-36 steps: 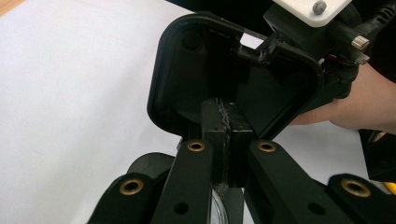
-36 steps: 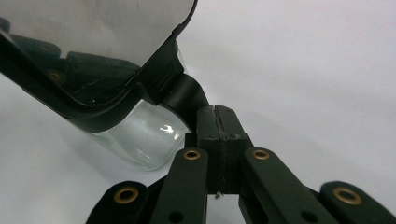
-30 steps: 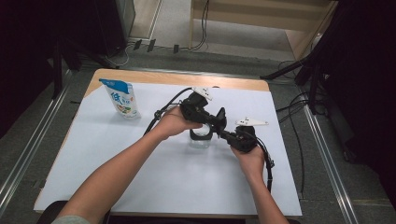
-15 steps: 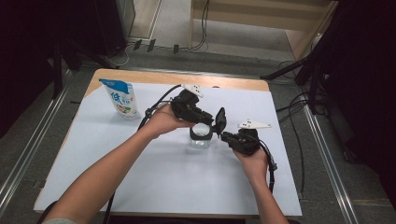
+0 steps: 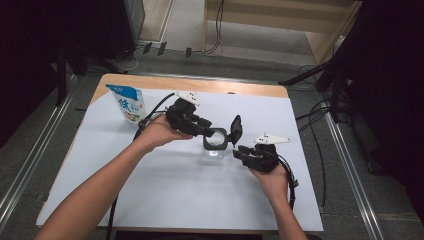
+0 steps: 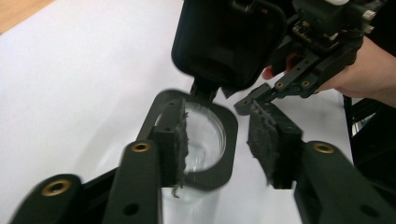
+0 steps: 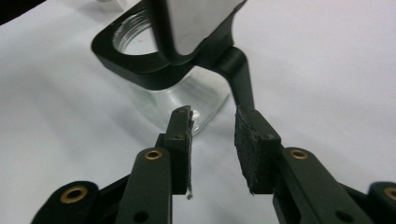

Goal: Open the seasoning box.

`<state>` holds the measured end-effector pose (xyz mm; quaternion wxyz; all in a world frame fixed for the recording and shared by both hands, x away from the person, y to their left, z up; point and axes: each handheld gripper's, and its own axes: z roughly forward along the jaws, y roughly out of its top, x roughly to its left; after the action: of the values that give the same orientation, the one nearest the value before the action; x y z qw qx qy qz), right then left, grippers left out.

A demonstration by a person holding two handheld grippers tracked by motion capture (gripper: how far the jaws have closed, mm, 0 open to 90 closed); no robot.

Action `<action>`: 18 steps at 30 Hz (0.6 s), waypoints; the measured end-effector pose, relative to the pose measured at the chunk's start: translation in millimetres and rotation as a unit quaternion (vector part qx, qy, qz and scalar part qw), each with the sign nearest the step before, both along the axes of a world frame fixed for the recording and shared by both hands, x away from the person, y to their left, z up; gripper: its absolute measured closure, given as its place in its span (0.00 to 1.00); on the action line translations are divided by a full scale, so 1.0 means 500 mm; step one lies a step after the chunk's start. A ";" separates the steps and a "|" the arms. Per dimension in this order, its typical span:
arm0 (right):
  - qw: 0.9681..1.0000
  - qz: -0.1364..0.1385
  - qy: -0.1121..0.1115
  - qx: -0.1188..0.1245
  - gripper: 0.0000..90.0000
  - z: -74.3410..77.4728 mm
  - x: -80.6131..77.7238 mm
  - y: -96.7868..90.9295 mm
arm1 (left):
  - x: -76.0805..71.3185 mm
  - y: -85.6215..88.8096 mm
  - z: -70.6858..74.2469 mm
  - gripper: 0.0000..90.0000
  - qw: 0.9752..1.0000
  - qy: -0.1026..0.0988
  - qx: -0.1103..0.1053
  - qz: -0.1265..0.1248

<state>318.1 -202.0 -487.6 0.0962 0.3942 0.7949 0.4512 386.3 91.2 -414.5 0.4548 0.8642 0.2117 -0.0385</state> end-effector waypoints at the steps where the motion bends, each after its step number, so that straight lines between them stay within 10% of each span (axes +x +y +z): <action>1: 1.000 0.002 0.001 -0.003 0.74 0.002 -0.003 0.001 | -0.001 0.008 -0.002 0.64 1.000 0.002 0.000 -0.002; 18: 1.000 0.015 0.013 -0.006 0.65 0.004 -0.010 0.016 | -0.050 0.115 -0.052 0.63 1.000 -0.004 -0.003 0.020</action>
<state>312.9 -194.2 -485.6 0.0814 0.3876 0.8047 0.4423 361.3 148.5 -440.3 0.4591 0.8585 0.2270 -0.0265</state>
